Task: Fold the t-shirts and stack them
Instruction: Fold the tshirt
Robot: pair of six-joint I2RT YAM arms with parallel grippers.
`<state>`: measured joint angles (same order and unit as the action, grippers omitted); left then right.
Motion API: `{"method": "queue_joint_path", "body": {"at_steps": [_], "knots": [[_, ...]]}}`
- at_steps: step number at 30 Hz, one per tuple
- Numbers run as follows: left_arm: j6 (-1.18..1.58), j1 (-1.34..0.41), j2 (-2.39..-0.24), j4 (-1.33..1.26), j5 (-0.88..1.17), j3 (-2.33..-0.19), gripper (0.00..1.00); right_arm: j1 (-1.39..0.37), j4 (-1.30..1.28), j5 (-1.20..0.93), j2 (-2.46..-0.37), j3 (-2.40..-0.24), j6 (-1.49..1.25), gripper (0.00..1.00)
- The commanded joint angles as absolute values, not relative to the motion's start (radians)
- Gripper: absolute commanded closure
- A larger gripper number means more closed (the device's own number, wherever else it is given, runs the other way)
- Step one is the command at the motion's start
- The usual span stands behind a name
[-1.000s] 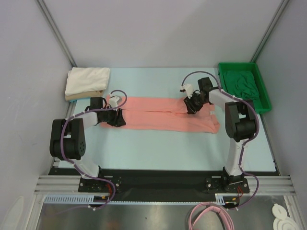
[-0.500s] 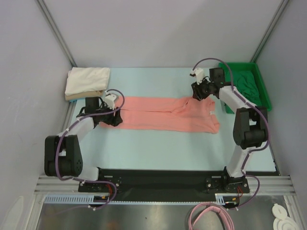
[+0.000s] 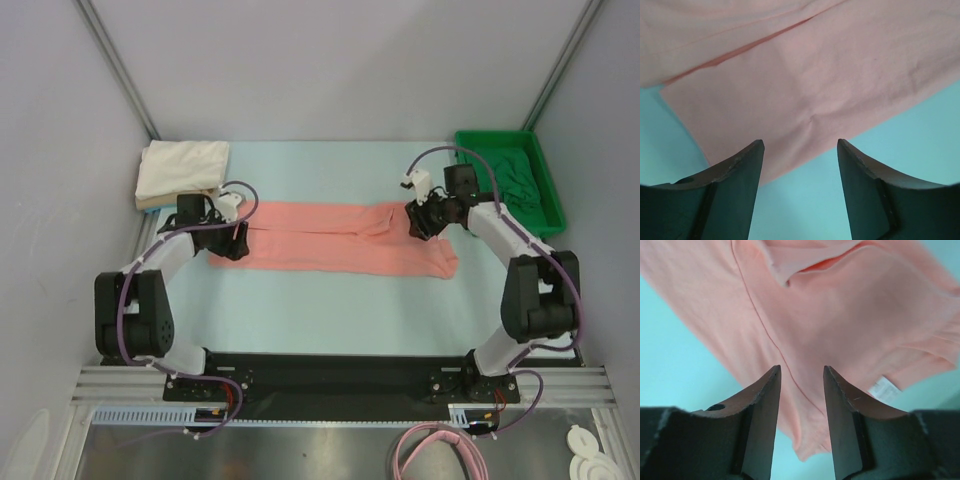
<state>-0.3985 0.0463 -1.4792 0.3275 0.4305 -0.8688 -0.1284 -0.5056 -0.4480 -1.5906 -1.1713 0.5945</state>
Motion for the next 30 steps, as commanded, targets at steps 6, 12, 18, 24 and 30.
{"method": "queue_joint_path", "body": {"at_steps": [6, 12, 18, 24, 30], "knots": [[-0.330, 0.051, -1.647, 0.344, 0.508, -0.924, 0.36, -0.212, -0.542, -0.468, -1.861, -1.290, 0.615, 0.56], [-0.344, 0.052, -1.644, 0.288, 0.489, -0.868, 0.36, -0.242, -0.563, -0.469, -1.991, -1.464, 0.606, 0.57], [-0.350, 0.051, -1.658, 0.290, 0.486, -0.862, 0.36, -0.265, -0.591, -0.457, -2.143, -1.679, 0.563, 0.57], [-0.347, 0.051, -1.640, 0.293, 0.489, -0.858, 0.37, -0.273, -0.609, -0.456, -2.269, -1.835, 0.506, 0.57], [-0.383, 0.054, -1.556, 0.343, 0.474, -0.873, 0.37, -0.279, -0.594, -0.399, -2.159, -1.769, 0.508, 0.57]]}}
